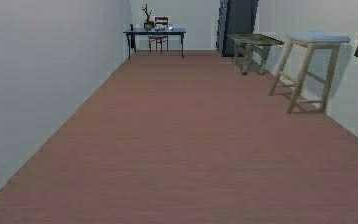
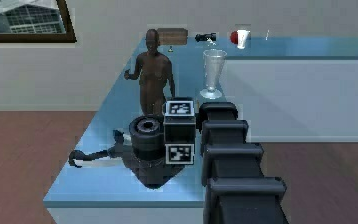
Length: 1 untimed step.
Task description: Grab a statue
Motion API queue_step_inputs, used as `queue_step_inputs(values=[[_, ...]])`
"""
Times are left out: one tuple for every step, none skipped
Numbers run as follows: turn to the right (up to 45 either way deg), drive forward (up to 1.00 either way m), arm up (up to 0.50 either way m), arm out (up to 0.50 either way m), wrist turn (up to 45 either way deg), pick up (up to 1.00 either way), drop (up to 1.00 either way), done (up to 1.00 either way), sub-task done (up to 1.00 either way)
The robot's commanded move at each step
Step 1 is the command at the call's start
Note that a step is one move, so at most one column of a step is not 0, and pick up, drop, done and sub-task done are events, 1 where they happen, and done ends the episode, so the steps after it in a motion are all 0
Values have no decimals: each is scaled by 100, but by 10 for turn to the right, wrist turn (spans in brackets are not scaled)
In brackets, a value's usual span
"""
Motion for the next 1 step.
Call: queue_step_inputs(values=[[0,0,0,0,360,0,0,0,0]])
